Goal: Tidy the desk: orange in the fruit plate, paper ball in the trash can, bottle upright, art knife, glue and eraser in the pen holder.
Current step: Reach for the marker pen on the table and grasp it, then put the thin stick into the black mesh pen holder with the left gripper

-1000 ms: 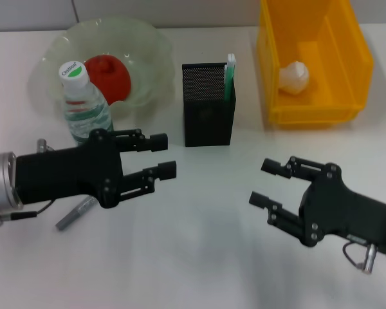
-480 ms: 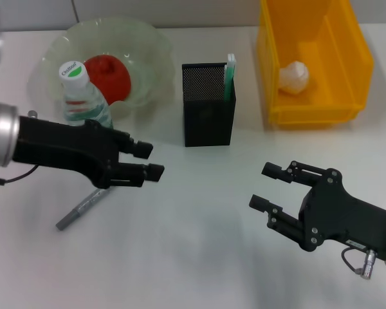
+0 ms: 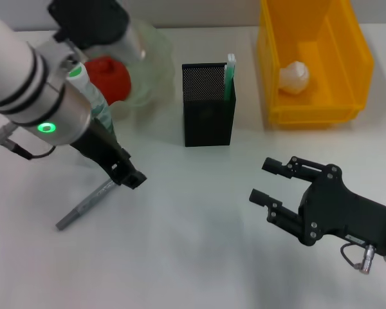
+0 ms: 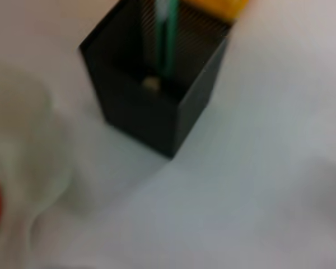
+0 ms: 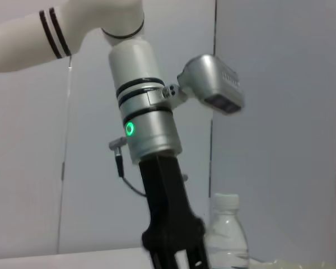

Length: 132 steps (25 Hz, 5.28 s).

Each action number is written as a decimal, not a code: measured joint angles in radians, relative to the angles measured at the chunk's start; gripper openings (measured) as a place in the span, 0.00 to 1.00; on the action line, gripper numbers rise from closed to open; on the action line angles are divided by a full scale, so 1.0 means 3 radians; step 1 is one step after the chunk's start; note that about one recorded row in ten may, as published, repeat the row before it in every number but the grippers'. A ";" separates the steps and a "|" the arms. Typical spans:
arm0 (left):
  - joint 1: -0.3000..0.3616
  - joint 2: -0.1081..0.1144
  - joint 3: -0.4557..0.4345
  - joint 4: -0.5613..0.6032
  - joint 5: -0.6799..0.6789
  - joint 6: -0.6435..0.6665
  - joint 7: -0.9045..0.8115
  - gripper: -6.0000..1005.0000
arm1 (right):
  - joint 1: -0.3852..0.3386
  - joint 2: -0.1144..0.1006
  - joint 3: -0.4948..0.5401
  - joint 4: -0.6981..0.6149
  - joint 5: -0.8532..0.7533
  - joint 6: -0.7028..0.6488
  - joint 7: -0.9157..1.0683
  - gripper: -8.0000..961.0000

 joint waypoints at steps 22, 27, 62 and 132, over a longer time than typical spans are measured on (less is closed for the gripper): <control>-0.0292 -0.0003 0.0409 -0.0927 0.0476 -0.0483 -0.0355 0.48 | 0.0122 0.0003 0.0097 0.0123 0.0000 0.0109 0.0004 0.51; -0.0297 -0.0003 0.0414 -0.0975 0.0479 -0.0485 -0.0345 0.48 | 0.0122 0.0003 0.0097 0.0127 0.0023 0.0100 0.0004 0.51; -0.0290 -0.0003 0.0548 -0.1124 0.0524 -0.0595 -0.0346 0.30 | 0.0108 0.0003 0.0097 0.0198 0.0031 0.0033 0.0057 0.51; 0.0652 -0.0003 0.0840 -0.2589 -0.6621 -0.2451 0.6132 0.15 | -0.0034 -0.0007 0.0399 0.0347 0.0050 -0.0054 0.0315 0.51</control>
